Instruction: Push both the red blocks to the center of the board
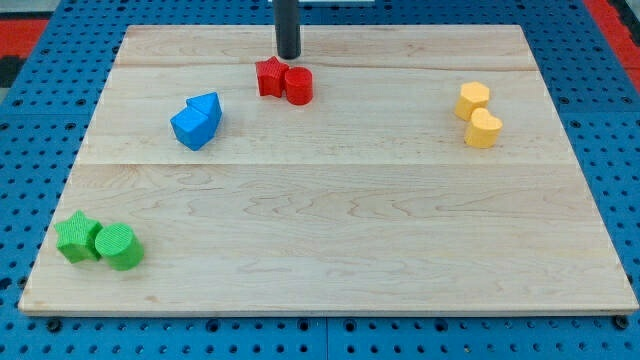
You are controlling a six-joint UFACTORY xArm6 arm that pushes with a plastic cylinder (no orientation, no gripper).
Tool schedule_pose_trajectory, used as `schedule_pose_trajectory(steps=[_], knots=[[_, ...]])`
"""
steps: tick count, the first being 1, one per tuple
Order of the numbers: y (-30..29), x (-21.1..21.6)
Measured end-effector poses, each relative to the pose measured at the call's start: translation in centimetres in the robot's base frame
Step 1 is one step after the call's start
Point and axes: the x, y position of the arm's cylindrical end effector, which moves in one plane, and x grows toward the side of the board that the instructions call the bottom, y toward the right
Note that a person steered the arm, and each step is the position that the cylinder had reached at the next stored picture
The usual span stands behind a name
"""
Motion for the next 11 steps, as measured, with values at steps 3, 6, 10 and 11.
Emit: schedule_pose_trajectory(steps=[3, 6, 10, 11], knots=[[-4.7, 6.2], [5.4, 6.7], [8.5, 6.7], [8.2, 9.9]])
